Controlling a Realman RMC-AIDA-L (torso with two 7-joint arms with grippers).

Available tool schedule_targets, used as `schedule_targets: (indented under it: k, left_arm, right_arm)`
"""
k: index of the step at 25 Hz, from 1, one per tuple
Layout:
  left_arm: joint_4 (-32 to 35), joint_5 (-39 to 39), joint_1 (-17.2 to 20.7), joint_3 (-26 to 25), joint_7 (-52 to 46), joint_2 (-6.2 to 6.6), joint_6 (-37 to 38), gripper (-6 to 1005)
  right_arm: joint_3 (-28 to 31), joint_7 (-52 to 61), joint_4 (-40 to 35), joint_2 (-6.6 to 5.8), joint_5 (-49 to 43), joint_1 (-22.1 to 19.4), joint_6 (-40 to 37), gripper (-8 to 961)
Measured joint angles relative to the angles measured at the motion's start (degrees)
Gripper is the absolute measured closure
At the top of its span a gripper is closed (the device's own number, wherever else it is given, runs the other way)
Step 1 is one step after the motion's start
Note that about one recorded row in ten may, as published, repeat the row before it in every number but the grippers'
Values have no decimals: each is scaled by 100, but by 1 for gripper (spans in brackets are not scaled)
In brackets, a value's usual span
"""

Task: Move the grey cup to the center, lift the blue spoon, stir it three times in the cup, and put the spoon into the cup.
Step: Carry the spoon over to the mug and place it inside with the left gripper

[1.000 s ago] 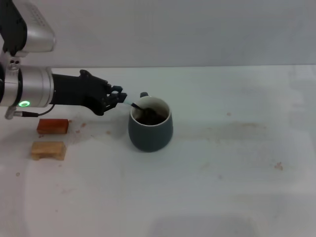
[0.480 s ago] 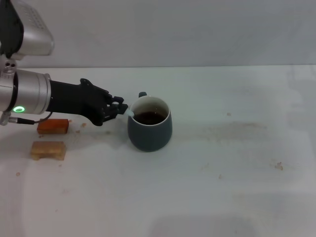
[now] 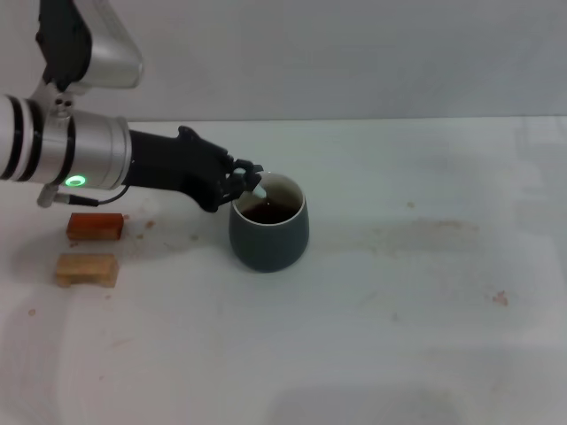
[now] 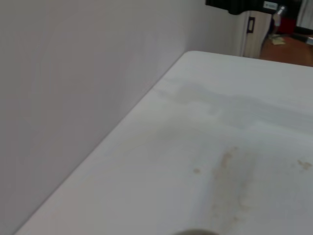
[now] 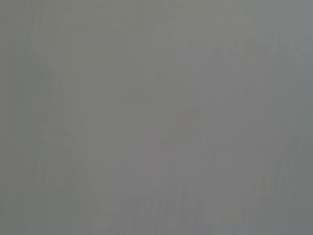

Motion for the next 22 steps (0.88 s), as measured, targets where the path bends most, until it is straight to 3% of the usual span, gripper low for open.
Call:
schedule_targets:
  k: [6,12,22]
  left_arm:
    - [-248,71,-170,49,30,3,-324,855]
    - [-235,384,-85,-17,30,43,-398,855]
    - [243,464,191,-91,-216,61,180,855]
  right_arm:
    - [-8,0,40,0,0,-9,0,408]
    - [-8,0,86,0,1,-56,0,408]
    - [33,3,97,-1,-137,-35,0,409]
